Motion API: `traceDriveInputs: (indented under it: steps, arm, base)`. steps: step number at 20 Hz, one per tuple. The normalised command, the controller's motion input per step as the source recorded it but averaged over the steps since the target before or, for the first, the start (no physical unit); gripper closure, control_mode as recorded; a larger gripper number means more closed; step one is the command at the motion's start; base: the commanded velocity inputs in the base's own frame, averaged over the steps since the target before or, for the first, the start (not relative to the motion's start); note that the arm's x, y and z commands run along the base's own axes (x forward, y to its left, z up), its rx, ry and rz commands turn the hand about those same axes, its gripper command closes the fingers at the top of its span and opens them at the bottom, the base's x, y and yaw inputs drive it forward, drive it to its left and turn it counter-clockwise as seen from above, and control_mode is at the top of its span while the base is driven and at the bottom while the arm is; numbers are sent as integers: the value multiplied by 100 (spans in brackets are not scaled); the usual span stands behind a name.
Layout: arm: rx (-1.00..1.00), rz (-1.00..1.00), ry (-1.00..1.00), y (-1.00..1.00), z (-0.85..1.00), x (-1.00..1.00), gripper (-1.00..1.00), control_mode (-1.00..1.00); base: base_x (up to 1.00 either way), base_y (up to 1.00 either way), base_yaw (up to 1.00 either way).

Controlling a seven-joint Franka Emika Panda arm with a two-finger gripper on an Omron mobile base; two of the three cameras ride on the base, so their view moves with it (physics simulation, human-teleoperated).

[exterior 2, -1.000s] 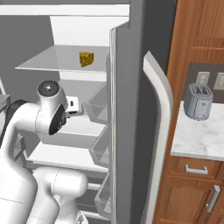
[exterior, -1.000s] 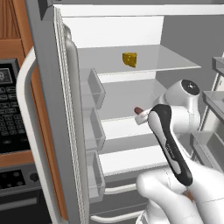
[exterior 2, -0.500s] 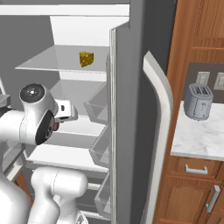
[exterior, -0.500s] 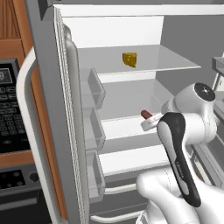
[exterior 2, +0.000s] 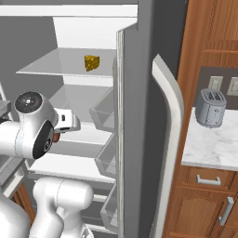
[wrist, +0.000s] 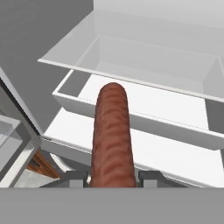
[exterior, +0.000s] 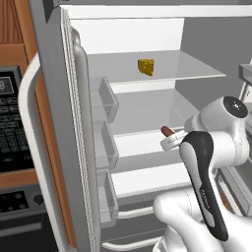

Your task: Retrieve the sausage and cheese from the fridge and place them on the cutting board on the counter.

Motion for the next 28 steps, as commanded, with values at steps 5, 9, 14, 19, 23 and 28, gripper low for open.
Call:
traceDriveInputs:
  steps: [5,9,14,19,23,28]
  arm:
    - [0,0,0,0,0,0,100,-100]
    - [0,0,0,0,0,0,100,100]
    - [0,0,0,0,0,0,100,100]
    - [0,0,0,0,0,0,100,100]
    - [0,0,0,0,0,0,100,100]
    - [0,0,0,0,0,0,100,100]
  base:
    - [0,0,0]
    - [0,0,0]
    - [0,0,0]
    - [-1,-1,0]
    - [-68,-6,0]
    - [-73,0,0]
